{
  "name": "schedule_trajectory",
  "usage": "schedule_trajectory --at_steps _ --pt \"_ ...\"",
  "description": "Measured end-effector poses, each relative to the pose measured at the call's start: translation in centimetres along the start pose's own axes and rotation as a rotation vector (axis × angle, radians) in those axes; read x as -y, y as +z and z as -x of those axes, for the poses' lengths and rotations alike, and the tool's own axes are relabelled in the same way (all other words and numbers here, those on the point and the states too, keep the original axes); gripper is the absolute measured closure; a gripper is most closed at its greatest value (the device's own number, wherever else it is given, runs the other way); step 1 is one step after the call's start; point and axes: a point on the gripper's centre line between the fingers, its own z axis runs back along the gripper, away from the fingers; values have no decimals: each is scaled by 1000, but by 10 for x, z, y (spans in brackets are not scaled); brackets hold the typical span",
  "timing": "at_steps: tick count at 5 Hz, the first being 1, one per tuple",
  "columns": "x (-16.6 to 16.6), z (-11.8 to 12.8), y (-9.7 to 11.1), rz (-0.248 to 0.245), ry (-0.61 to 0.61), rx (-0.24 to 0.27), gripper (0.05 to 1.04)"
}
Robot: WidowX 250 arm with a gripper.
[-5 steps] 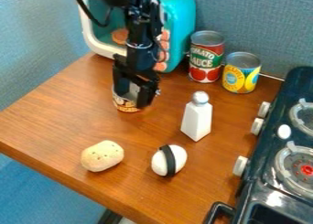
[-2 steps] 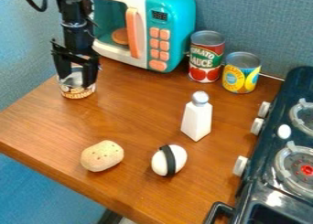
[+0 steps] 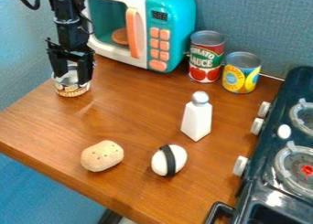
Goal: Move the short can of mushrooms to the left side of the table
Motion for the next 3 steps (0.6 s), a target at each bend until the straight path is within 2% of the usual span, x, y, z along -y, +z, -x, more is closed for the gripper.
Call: schedule_trajectory --at_steps 1,2,3 --pt "9 7 -1 26 -17 -1 83" --pt "18 18 20 19 -32 57 83" --pt "50 27 33 2 -84 93 83"
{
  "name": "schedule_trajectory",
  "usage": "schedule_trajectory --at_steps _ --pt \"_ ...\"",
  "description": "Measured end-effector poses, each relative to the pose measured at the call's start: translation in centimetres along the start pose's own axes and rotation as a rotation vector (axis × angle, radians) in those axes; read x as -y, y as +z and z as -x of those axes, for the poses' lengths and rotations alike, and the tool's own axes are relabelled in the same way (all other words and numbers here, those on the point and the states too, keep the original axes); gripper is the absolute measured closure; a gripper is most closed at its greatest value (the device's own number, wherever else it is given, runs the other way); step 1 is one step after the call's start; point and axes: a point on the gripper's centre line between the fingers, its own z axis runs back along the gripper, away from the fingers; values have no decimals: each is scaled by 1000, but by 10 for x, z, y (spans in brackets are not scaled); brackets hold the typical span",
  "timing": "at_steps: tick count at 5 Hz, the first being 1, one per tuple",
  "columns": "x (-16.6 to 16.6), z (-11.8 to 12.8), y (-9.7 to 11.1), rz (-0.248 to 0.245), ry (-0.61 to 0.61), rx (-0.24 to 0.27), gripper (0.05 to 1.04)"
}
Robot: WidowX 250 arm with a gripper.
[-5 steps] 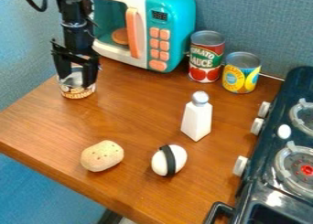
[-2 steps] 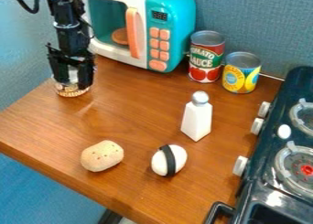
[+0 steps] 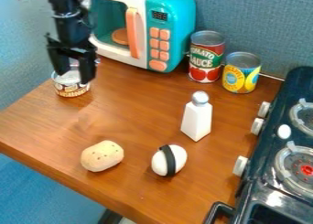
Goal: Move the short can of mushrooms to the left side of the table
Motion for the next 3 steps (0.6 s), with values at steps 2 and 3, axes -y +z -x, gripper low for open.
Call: schedule_trajectory --at_steps 2,3 --pt "80 0 18 25 -157 -27 83" --pt "100 6 19 70 -141 -75 83"
